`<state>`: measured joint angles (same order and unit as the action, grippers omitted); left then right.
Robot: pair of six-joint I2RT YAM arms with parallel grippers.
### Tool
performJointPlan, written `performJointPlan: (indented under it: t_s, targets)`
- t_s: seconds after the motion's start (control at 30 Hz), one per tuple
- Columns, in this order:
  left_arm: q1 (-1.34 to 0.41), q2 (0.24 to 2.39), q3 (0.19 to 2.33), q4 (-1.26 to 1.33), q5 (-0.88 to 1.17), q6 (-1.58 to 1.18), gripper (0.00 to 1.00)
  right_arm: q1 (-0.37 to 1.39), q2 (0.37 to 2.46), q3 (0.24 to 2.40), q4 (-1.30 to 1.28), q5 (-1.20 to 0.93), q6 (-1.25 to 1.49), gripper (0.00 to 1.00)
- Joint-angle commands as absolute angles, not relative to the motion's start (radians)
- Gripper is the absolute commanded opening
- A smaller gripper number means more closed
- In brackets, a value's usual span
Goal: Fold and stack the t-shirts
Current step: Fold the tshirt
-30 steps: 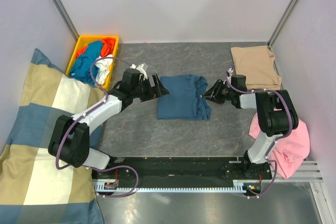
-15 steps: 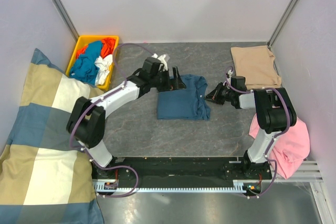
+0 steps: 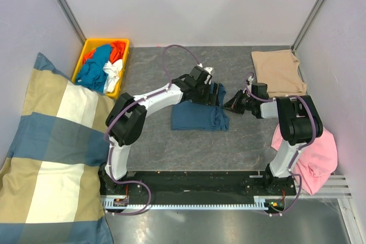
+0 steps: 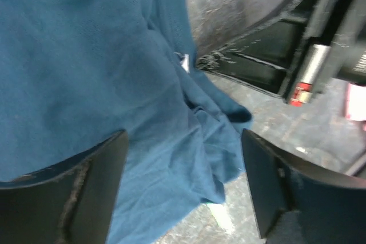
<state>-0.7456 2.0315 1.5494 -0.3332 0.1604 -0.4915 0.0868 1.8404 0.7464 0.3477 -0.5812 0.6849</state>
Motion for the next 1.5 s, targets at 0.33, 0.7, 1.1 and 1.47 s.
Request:
performJointPlan:
  t_s: [0.33, 0.7, 1.1, 1.47]
  targets:
    - [-0.778, 2.152, 1.715, -0.449, 0.003, -0.41, 0.76, 0.092, 1.893, 0.71, 0.264, -0.565, 0.65, 0.0]
    - [-0.782, 2.192, 1.736, -0.459, -0.014, -0.416, 0.02, 0.092, 1.904, 0.712, 0.267, -0.569, 0.647, 0.0]
    - [-0.785, 2.1, 1.788, -0.471, 0.035, -0.434, 0.02, 0.092, 1.916, 0.712, 0.272, -0.575, 0.65, 0.0]
    - [-0.793, 2.154, 1.922, -0.508, 0.084, -0.459, 0.02, 0.092, 1.924, 0.713, 0.273, -0.58, 0.647, 0.0]
